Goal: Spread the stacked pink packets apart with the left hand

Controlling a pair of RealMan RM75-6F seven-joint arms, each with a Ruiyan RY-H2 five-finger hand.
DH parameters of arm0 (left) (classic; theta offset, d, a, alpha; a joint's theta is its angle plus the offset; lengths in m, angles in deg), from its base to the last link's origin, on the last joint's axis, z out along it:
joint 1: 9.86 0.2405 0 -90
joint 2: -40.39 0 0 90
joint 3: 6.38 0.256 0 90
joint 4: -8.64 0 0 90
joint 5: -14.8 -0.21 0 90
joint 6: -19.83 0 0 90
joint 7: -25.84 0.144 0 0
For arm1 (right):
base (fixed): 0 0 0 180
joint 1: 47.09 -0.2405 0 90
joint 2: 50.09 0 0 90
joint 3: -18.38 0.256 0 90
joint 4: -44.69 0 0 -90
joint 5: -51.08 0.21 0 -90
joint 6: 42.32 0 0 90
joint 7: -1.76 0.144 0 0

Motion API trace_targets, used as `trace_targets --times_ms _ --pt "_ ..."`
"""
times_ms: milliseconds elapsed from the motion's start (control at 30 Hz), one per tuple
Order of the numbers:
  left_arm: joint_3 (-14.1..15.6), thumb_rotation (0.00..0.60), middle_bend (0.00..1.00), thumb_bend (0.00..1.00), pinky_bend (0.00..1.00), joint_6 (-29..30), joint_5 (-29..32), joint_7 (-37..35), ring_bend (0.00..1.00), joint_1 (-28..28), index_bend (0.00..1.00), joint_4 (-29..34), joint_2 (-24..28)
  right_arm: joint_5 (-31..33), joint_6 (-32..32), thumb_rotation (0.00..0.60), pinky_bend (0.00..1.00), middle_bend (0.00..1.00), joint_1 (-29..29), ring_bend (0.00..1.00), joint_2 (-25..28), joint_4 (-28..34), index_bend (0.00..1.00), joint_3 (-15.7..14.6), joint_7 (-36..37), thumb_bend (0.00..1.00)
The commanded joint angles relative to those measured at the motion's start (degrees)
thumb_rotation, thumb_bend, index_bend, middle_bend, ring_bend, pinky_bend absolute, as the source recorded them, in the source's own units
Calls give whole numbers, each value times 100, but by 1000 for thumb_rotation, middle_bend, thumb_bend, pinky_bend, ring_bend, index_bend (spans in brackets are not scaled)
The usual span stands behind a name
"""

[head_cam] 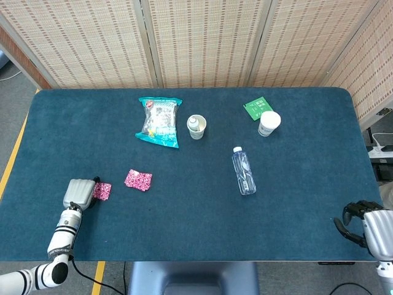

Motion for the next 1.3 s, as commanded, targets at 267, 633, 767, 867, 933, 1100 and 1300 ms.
trace_targets --times_ms 267,633,767,867,933,1100,1300 --pt "-74 600 1000 357 1000 21 215 278 1000 54 148 259 87 -1 7 600 580 683 2 556 -1 -4 739 1 7 245" --pt "-79 600 1000 370 1000 332 335 664 1000 99 73 1171 556 -26 27 600 580 683 7 556 -3 -13 739 -6 21 245" --pt "-181 600 1000 370 1000 488 -38 399 1000 100 103 1511 674 -15 10 600 579 683 1 556 -18 -21 739 -2 -6 245" --pt "-260 600 1000 370 1000 513 -374 214 1000 32 106 1513 621 -24 -13 600 579 683 -5 556 -15 -13 739 -16 -28 245" --pt "-327 600 1000 372 1000 398 -451 143 1000 -64 99 1550 583 -22 1 600 580 683 -1 556 -13 -9 739 -10 -23 245" --pt "-504 600 1000 369 1000 -6 -301 174 1000 -384 114 1567 462 -13 13 600 580 683 0 556 -3 -18 739 -2 20 245" --pt "-610 600 1000 359 1000 -127 -265 183 1000 -624 369 1320 138 -8 36 600 580 683 4 556 19 -16 739 8 87 245"
